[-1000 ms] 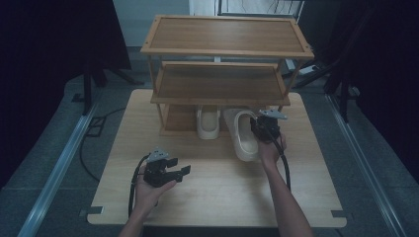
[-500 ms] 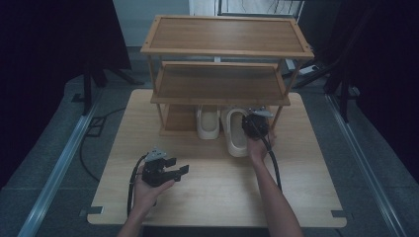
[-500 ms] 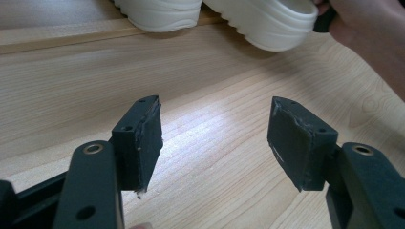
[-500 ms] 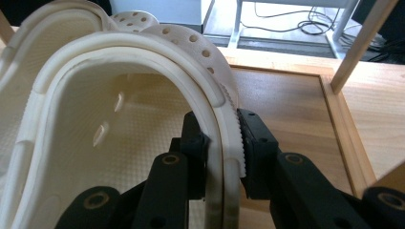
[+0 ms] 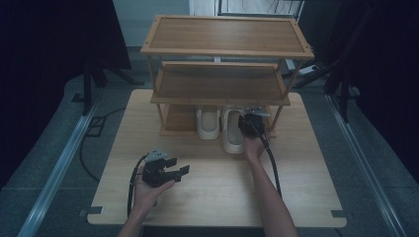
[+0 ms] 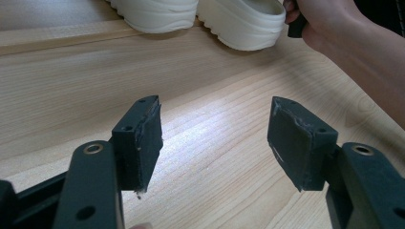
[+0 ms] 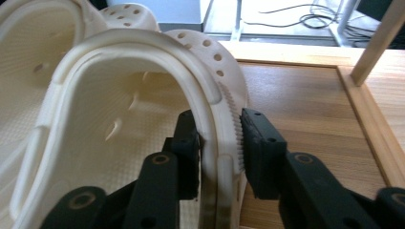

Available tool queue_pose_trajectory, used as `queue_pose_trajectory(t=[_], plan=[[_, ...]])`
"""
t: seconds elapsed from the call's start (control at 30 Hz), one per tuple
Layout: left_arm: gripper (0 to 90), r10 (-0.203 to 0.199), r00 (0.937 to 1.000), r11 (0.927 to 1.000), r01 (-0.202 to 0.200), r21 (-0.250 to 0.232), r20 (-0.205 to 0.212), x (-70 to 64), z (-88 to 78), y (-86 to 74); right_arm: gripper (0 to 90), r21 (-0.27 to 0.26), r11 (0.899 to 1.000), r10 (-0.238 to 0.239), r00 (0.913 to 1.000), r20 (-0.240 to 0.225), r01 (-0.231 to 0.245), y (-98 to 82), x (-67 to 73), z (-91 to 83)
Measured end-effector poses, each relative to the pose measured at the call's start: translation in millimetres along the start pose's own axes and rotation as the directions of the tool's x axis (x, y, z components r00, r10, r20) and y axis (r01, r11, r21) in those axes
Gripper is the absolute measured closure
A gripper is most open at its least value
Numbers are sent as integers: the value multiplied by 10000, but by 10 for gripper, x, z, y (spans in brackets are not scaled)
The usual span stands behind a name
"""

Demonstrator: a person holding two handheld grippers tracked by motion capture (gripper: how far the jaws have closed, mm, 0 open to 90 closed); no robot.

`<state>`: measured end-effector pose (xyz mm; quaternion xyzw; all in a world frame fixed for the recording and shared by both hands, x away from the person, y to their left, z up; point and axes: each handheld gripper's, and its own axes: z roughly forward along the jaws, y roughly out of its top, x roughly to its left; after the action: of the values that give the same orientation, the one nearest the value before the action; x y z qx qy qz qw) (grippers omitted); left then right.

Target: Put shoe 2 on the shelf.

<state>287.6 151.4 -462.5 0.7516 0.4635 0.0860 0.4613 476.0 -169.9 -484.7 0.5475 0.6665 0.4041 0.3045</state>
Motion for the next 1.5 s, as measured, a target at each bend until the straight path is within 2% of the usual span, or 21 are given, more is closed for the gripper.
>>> queue_pose_trajectory(t=[0.13, 0.23, 0.5, 0.67, 0.8, 0.87, 0.97, 1.0, 1.03, 1.07, 1.17, 1.2, 1.3, 1.5], plan=[[368, 25, 10000, 10000, -25, -10, 11, -7, -5, 2, 508, -19, 9998, -180, 9989, -431, 179, -1, 19, -63], [368, 53, 10000, 10000, -53, -15, 1, -15, -4, 3, 479, -435, 9982, -419, 9986, -335, 404, -13, 28, -188], [367, 97, 9999, 9999, -97, 99, 61, -42, 25, -2, 471, -264, 9983, -551, 9929, -1058, 526, -56, -22, -489], [367, 114, 9999, 9999, -114, 86, 42, -53, 17, -1, 481, 100, 9936, -1089, 9794, -1700, 1123, -216, -44, -719], [367, 156, 9999, 9998, -157, 93, 63, -70, 19, 5, 525, 150, 9918, -1209, 9701, -2104, 1269, -343, -93, -914], [367, 183, 9998, 9998, -184, 126, 76, -86, 37, 2, 551, 202, 9906, -1268, 9623, -2405, 1356, -400, -123, -1013], [367, 217, 9997, 9996, -219, 196, 90, -97, 57, -3, 645, 412, 9888, -1250, 9476, -2939, 1432, -492, -143, -1122], [367, 227, 9997, 9995, -229, 212, 99, -102, 63, -5, 680, 541, 9869, -1286, 9433, -3060, 1521, -515, -142, -1135], [367, 240, 9997, 9994, -242, 227, 105, -103, 64, -5, 726, 771, 9810, -1432, 9325, -3314, 1781, -551, -132, -1138], [367, 212, 9997, 9995, -214, 230, 98, -108, 66, -6, 752, 859, 9781, -1495, 9272, -3434, 1895, -574, -123, -1132], [367, 244, 9997, 9995, -246, 211, 86, -104, 62, -7, 852, 1304, 9655, -1646, 9165, -3646, 2253, -644, -86, -1074], [367, 215, 9997, 9996, -216, 199, 64, -102, 58, -7, 867, 1380, 9627, -1687, 9152, -3660, 2326, -654, -76, -1055], [367, 204, 9998, 9996, -205, 181, 49, -87, 49, -6, 885, 1581, 9575, -1732, 9190, -3543, 2414, -671, -49, -962], [367, 139, 9999, 9996, -139, 250, 9, -62, 69, -19, 894, 1649, 9606, -1550, 9236, -3506, 2238, -635, -6, -847]])
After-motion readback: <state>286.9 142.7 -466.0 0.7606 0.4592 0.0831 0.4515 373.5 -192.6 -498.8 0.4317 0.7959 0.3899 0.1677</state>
